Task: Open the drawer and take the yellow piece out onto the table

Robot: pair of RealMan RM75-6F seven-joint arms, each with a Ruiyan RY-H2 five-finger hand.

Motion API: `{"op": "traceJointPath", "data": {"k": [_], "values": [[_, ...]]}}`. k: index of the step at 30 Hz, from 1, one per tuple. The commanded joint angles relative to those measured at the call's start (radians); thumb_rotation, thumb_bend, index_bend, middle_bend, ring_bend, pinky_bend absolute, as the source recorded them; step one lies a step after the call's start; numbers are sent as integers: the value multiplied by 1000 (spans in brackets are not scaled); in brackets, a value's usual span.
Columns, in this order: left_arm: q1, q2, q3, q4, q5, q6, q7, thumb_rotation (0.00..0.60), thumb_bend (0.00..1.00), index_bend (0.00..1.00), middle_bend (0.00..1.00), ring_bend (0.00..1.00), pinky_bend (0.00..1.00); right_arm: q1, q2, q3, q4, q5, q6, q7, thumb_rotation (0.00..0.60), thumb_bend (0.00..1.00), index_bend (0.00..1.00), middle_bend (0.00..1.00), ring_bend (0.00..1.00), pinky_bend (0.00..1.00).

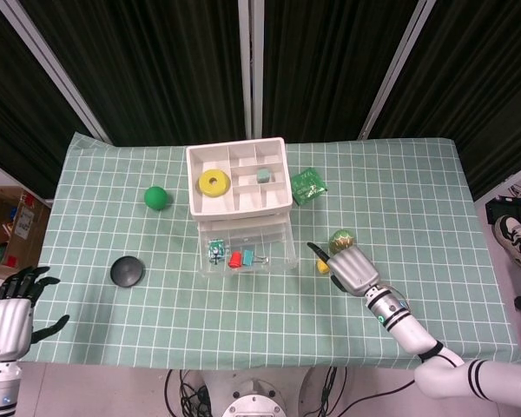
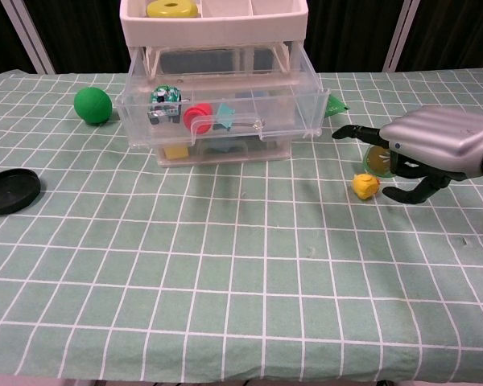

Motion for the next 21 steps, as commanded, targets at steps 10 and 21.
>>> {"op": "traceJointPath", "data": {"k": [10, 21], "values": [[-18, -16, -8, 34, -3, -18, -12, 600, 0, 343, 215, 153, 186, -283, 241, -34, -168, -122, 393, 207, 600, 340, 0, 383, 383, 557], [-33, -38, -6, 45, -7, -40, 19, 600, 0, 342, 215, 153, 186, -522, 301, -90, -106, -209, 616, 389, 600, 341, 0, 0, 0, 0]]}}
